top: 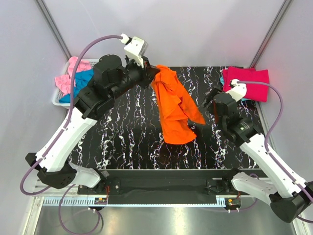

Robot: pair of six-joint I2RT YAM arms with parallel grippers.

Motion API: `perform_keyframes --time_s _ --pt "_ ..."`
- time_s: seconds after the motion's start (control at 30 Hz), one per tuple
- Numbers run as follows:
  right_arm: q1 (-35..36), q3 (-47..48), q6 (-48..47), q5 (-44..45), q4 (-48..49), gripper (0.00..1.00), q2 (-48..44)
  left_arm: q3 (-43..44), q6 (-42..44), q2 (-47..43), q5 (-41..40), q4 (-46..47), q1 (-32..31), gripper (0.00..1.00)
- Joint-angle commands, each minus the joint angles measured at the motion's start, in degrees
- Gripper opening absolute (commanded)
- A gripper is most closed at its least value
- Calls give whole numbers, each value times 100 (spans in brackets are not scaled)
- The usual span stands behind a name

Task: Fold and stack the t-shirts
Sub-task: Move the tshirt to the center of the board, then flatten the tshirt out

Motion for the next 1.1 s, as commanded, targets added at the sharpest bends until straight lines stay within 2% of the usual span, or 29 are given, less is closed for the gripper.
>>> perform_keyframes --time_s 0.0,0.03,0.07,0.1,0.13,0.17,0.2,0.23,0.4,0.47,0.6,0.63,0.73,0.77,0.87,0.93,1.07 --pt "-26 -72 81 346 -198 79 112 -131 51 -77 -229 84 -13 13" --pt "-17 -90 90 311 -207 79 112 -437 -115 -156 -799 93 -13 12" --pt "-17 -107 90 302 -207 80 138 -605 -282 -236 -2067 84 -13 13" --pt "-17 -107 72 259 -207 80 164 -781 -606 -410 -2732 14 -13 24" --pt "-17 -107 72 241 -198 80 182 -1165 -827 -499 -3374 -56 -13 64" --pt "-17 -107 46 188 -207 80 234 -1343 -1229 -587 -4355 -179 -4 77" --pt "-17 -107 11 153 -198 81 261 -1510 -1407 -736 -4695 -406 -4 84" --pt "-17 -107 -7 118 -189 81 305 -1851 -1609 -798 -5081 -521 -4 99" --pt "-17 -116 -16 -145 -145 81 577 -2548 -2244 -992 -5059 -830 -4 99" --pt "-17 -116 -42 -356 -128 81 744 -2698 -2436 -1010 -4674 -944 -4 99" --pt "-17 -186 -121 -945 -84 82 1017 -3102 -2709 -1054 -3208 -918 -4 99" --pt "-8 -230 -130 -1155 -93 82 1069 -3320 -2779 -1045 -2604 -901 -4 99" --pt "-17 -564 -77 -1402 4 82 1105 -3934 -3043 -1010 -1906 -594 -21 99" --pt "-8 -791 -68 -1473 100 82 1062 -4120 -3087 -1018 -1486 -236 -30 97" --pt "-17 -1038 -42 -1788 390 81 1070 -4719 -3193 -975 -780 528 -39 84" --pt "-17 -1065 -33 -2183 566 80 1175 -4956 -3219 -896 -516 865 -48 70" --pt "-17 -1153 19 -2589 716 78 1631 -4878 -3229 -388 -576 1129 -57 58"
